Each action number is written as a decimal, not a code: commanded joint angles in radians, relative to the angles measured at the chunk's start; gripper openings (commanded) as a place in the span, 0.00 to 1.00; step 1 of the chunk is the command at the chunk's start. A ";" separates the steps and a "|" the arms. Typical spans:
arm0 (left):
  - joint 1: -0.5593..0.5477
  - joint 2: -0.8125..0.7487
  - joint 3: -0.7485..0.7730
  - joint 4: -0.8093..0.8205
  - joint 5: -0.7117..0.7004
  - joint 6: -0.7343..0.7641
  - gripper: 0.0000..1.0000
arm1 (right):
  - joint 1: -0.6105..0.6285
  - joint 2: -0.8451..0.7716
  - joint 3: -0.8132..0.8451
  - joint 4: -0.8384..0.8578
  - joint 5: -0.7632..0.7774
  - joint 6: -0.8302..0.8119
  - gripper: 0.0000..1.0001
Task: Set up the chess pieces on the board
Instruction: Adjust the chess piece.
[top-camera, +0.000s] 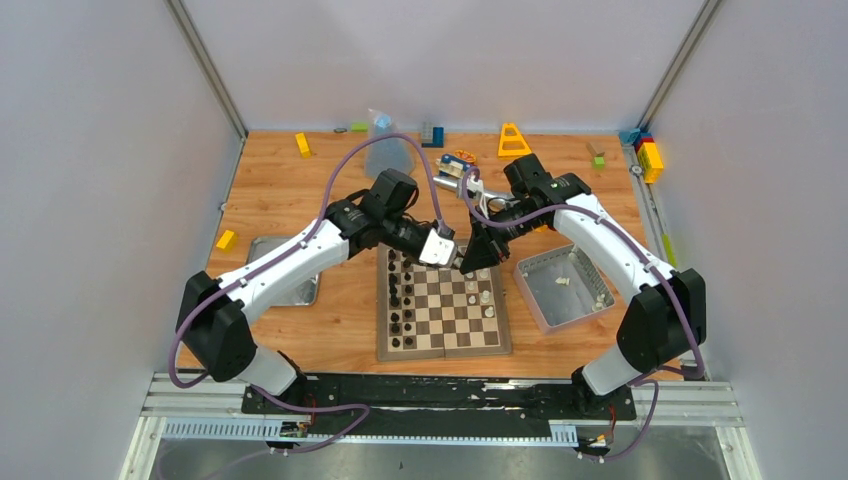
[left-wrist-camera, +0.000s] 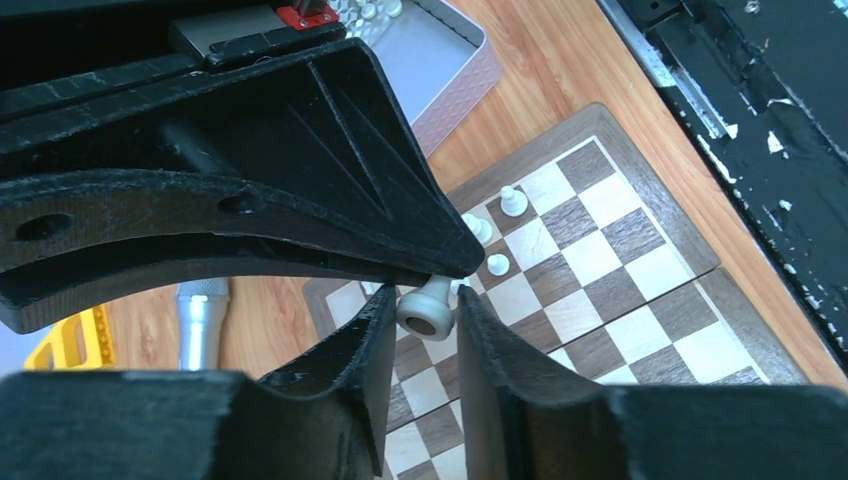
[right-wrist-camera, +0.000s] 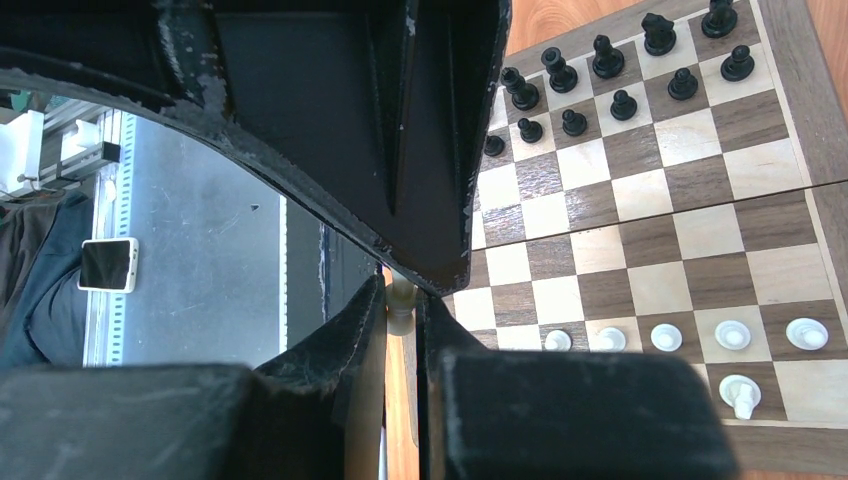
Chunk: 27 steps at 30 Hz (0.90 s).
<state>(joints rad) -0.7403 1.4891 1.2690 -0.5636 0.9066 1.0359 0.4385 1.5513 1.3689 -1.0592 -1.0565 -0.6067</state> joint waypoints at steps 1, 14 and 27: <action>-0.013 0.005 0.034 0.004 0.010 -0.001 0.33 | 0.005 -0.014 0.009 0.013 -0.033 -0.006 0.00; -0.007 -0.081 -0.050 0.193 -0.164 -0.302 0.12 | -0.087 -0.048 0.074 0.102 0.099 0.132 0.47; 0.095 -0.101 -0.137 0.597 -0.182 -0.986 0.07 | -0.166 -0.158 -0.032 0.518 0.115 0.510 0.60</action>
<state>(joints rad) -0.6827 1.4208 1.1633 -0.1810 0.6960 0.3447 0.2733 1.4090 1.3659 -0.7147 -0.9226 -0.2523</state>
